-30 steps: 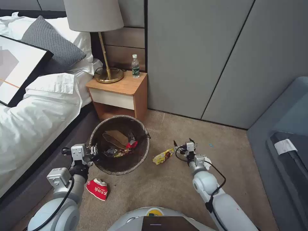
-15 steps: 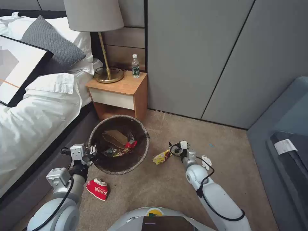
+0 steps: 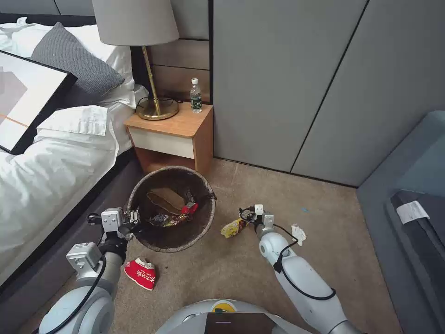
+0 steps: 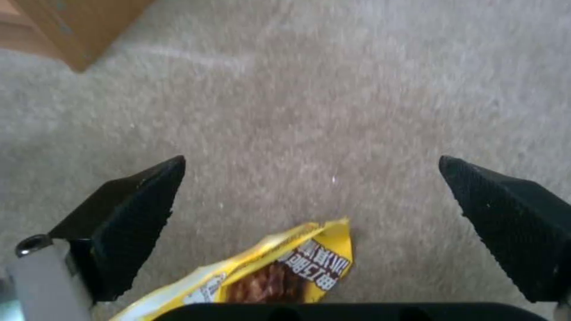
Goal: Pick up the trash bin, then pick up the garbage from the floor and place it into the trash bin.
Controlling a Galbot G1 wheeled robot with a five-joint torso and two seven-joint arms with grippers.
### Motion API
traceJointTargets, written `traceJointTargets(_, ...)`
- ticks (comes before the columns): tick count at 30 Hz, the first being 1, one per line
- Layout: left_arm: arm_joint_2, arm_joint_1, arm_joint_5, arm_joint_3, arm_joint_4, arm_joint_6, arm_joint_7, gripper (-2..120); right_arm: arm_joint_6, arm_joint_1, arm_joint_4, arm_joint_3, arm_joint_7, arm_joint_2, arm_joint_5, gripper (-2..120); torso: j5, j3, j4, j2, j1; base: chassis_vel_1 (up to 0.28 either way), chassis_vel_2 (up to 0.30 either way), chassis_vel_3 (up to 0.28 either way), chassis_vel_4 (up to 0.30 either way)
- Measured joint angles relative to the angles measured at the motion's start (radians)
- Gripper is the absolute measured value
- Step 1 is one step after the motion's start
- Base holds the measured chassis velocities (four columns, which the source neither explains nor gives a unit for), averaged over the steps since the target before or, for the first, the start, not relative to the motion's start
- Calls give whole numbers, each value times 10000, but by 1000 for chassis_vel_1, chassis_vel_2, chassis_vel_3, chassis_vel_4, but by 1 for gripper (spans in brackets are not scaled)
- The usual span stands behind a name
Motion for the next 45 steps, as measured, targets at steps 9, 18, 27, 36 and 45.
traceJointTargets(9, -12, -33, 8, 26, 81, -13, -3, 2, -10, 364, -977, -69, 201, 440, 141, 100, 0, 0, -1, 0, 0, 0, 0, 0, 0)
traceJointTargets(18, 4, -83, 13, 54, 177, -28, 1, 2, 103, 554, -1841, -73, 171, 939, 116, 100, -1, 0, -2, 0, 0, 0, 0, 0, 0)
traceJointTargets(27, -2, -96, 23, 63, 241, -57, 5, 2, 226, 869, -2794, -57, 192, 1597, 76, 100, 0, 0, 0, 0, 0, 0, 0, 0, 0)
traceJointTargets(36, -5, -151, 43, 89, 328, -84, 17, 2, 282, 915, -3190, -36, 218, 1826, 67, 100, -1, -1, 0, 1, 0, 0, 0, 0, 0)
traceJointTargets(45, -2, -178, 60, 134, 377, -98, 28, 2, 397, 919, -3398, -1, 206, 1852, -23, 100, 1, -2, 2, 1, -1, 0, 0, 0, 0)
